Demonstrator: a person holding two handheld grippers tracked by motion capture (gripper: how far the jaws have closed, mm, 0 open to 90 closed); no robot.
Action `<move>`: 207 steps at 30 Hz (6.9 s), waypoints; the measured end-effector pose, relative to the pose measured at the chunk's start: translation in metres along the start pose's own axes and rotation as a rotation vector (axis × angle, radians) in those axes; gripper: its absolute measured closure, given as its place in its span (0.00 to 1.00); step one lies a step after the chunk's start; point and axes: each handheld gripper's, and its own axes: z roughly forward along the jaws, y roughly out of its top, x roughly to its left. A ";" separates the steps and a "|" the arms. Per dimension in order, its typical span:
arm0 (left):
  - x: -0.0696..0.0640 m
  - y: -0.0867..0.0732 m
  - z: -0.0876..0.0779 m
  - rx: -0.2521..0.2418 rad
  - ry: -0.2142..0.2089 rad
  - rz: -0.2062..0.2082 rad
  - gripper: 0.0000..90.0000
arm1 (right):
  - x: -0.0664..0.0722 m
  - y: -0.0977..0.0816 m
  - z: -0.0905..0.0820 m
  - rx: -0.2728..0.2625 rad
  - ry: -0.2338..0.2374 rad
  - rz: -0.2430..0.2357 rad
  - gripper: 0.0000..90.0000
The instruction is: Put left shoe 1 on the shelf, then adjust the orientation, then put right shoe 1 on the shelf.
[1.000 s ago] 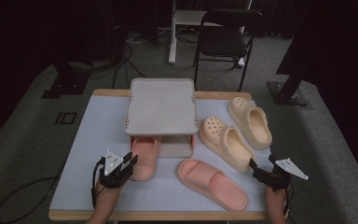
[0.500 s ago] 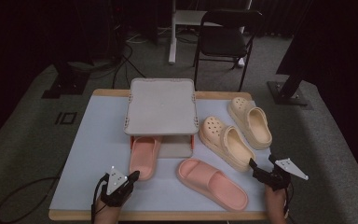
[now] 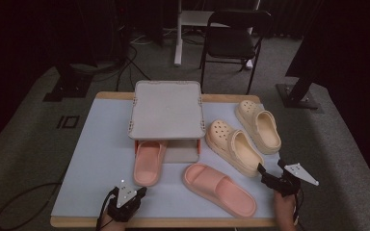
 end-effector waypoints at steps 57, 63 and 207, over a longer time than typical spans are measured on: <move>0.034 0.052 0.073 -0.018 -0.004 -0.014 0.99 | -0.001 0.000 0.000 -0.002 0.004 0.004 0.11; 0.036 0.051 0.060 -0.086 -0.062 -0.005 0.89 | 0.003 0.002 0.000 0.005 -0.004 -0.039 0.11; 0.111 -0.020 -0.025 -0.226 0.068 -0.191 0.00 | 0.042 0.111 0.095 0.235 0.123 -0.006 0.86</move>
